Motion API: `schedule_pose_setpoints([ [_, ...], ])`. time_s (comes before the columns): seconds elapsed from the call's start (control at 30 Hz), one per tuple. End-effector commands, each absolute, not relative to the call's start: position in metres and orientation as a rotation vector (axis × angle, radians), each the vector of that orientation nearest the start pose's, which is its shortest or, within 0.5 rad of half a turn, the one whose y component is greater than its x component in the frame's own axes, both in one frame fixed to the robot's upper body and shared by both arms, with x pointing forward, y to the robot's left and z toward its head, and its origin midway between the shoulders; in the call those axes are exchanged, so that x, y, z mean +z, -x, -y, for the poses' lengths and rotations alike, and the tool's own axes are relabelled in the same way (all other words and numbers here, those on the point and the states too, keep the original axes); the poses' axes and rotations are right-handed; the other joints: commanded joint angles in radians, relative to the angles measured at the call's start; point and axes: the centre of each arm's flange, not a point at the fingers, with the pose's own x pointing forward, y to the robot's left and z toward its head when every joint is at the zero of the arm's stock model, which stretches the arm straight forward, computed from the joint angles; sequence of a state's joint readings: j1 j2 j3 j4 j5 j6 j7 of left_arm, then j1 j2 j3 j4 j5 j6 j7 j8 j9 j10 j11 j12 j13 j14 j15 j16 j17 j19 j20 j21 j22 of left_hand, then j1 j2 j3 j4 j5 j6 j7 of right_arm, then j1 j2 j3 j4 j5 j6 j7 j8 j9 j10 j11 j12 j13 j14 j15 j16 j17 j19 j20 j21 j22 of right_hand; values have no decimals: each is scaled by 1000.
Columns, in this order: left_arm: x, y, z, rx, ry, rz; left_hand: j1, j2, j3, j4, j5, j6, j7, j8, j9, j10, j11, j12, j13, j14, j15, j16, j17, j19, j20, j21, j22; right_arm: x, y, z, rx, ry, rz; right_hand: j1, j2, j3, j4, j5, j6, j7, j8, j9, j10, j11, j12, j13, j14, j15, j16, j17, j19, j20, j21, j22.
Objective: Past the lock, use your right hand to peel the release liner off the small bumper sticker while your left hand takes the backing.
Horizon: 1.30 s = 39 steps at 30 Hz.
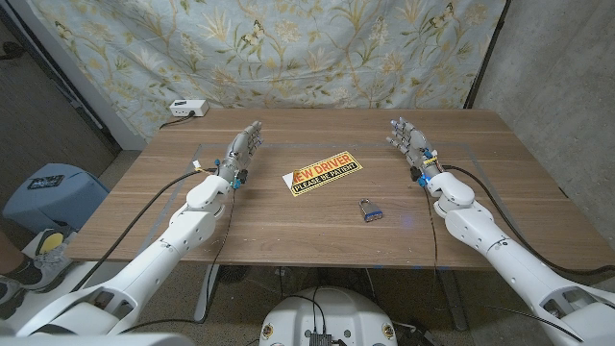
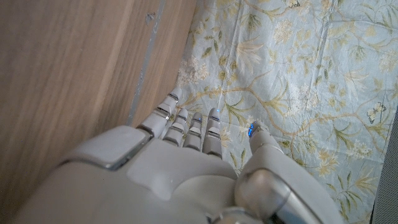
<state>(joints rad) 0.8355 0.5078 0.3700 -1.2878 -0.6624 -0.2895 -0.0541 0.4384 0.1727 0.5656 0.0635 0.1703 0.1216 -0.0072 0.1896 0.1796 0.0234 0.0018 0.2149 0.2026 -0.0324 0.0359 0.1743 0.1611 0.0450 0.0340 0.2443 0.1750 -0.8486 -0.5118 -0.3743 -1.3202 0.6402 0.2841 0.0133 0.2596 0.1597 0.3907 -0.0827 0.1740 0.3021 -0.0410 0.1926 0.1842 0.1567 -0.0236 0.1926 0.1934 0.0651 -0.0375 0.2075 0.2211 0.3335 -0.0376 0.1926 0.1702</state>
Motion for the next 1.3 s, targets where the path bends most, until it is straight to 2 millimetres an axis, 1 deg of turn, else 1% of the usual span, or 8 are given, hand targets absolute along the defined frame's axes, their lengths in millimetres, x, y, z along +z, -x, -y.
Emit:
schedule_pose_setpoints([
  [0.03,-26,-654,-291,-248,56,592,10,1,7,-2,5,11,2,5,3,6,2,3,1,-5,4,6,5,10,-2,3,1,-31,-642,279,190,-21,600,10,-2,7,-3,4,8,3,4,5,8,1,4,4,10,-13,6,4,4,-1,5,5],
  [0.2,-28,-650,-293,-248,58,591,11,0,8,-5,6,11,1,4,3,7,4,3,0,-5,5,6,5,11,-2,2,1,-30,-638,278,197,-3,609,12,-3,7,-5,3,10,4,5,6,9,4,4,4,11,-10,7,3,6,2,6,5],
  [0.57,-30,-642,-294,-244,58,601,12,-1,9,-13,6,12,3,2,3,9,8,3,-2,-4,6,4,4,12,-2,-2,1,-19,-627,279,218,78,630,19,-6,9,-12,3,11,3,4,6,10,4,5,4,9,-6,5,0,4,4,5,5],
  [1.0,-32,-630,-298,-212,53,595,11,-2,10,-19,6,14,3,2,3,8,8,2,-3,-5,7,3,4,12,-1,-6,1,-8,-634,278,267,143,628,29,-7,10,-21,2,13,2,5,6,10,3,5,4,8,-1,5,-3,3,6,5,5],
  [1.2,-28,-630,-302,-206,50,602,11,-3,11,-21,6,16,5,2,3,8,7,1,-3,-4,7,2,5,13,-1,-8,1,-3,-637,274,283,165,633,34,-9,12,-25,2,14,0,4,6,11,1,6,4,9,-1,4,-5,1,7,5,5],
  [1.3,-26,-631,-302,-202,45,605,10,-3,11,-22,6,17,5,2,3,9,7,1,-4,-4,7,2,5,13,-1,-8,1,1,-637,271,288,210,635,38,-10,13,-29,2,20,-3,7,6,11,0,6,4,9,0,4,-7,0,7,4,5],
])
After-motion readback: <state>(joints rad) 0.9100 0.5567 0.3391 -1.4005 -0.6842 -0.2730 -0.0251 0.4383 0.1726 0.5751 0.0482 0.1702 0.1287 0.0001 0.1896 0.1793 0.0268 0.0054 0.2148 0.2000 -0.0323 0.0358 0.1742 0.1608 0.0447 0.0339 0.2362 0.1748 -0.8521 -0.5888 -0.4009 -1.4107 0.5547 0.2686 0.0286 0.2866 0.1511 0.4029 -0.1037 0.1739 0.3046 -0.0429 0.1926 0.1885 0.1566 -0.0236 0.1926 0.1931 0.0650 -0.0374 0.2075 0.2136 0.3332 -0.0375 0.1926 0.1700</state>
